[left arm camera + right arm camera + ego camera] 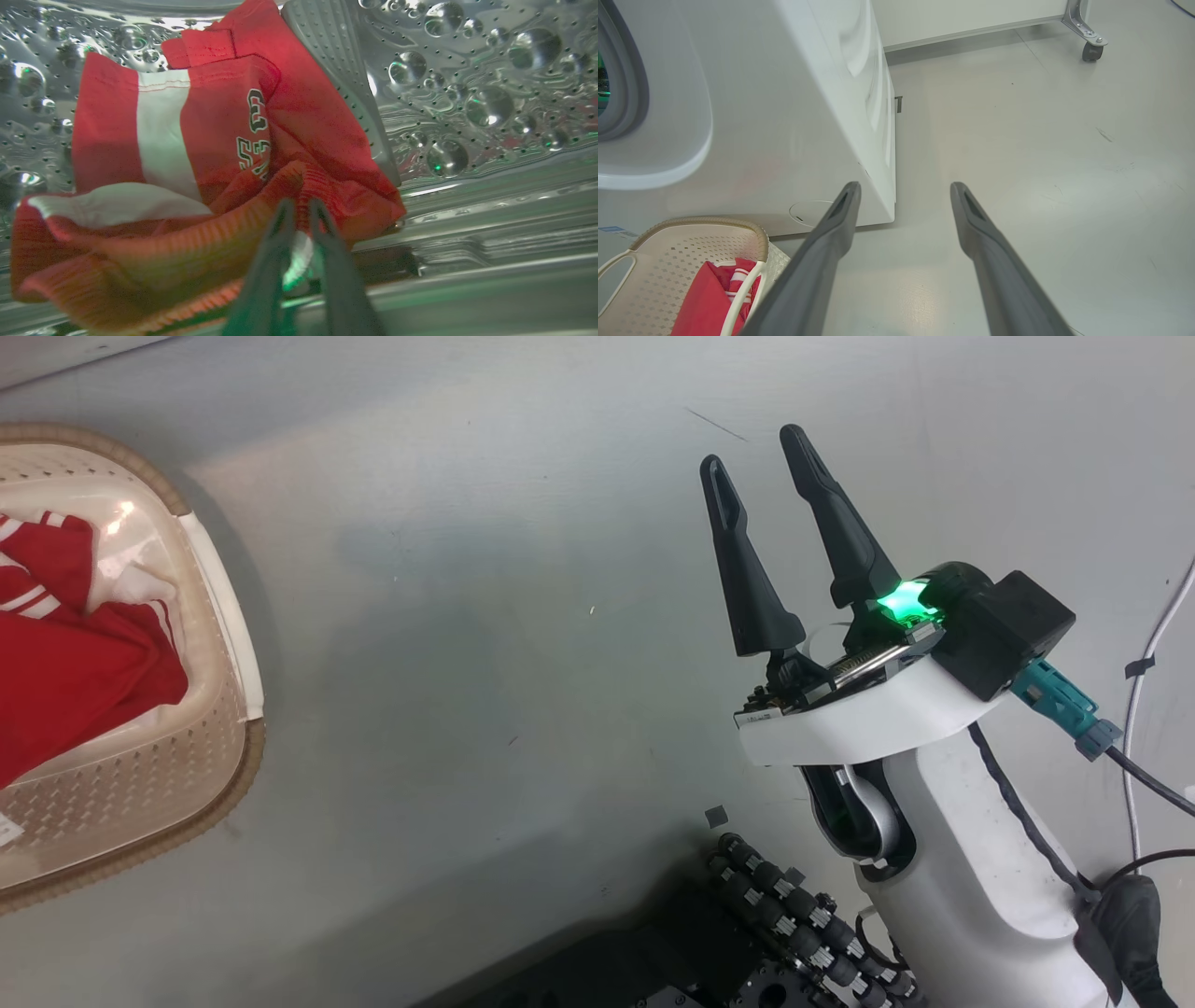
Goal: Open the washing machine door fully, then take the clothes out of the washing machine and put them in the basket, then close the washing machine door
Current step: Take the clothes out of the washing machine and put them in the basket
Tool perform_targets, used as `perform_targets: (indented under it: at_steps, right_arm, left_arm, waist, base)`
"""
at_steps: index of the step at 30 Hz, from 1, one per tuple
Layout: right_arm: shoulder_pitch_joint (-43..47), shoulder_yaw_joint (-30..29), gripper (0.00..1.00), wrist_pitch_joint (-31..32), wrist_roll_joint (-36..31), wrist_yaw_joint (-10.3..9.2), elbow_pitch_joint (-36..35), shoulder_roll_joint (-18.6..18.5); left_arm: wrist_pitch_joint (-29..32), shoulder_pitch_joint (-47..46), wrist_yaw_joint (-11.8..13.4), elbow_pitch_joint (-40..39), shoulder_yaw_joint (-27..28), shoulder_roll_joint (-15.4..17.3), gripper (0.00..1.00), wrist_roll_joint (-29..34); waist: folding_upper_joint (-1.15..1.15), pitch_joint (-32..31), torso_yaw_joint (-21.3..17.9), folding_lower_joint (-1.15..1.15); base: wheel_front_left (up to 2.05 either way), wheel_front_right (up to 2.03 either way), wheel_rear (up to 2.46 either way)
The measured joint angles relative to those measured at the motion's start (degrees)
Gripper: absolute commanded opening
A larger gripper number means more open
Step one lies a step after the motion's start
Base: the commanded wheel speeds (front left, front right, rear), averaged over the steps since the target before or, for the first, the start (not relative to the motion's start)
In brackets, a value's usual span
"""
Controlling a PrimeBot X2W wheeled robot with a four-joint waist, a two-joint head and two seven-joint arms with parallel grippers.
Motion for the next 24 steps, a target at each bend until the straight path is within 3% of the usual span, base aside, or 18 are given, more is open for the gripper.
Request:
perform_targets:
  at_steps: [15,24]
  right_arm:
    - [-1.36,-0.67,1.00,0.00,0.47,0.01,0.30,0.02]
    - [-1.37,-2.24,1.00,0.00,-0.54,0.08,1.21,0.00]
  left_arm:
    - [-3.90,0.02,-1.12,-1.25,-1.93,1.49,0.00,2.07]
    - [-9.73,0.52,-1.63,-1.94,-2.54,-0.58,0.00,2.03]
  waist:
    - [0.00,0.05,0.35,0.00]
    - [0.00,-1.33,1.79,0.00]
  base:
    - [0.00,0.00,0.00]
    - [0.00,0.00,0.00]
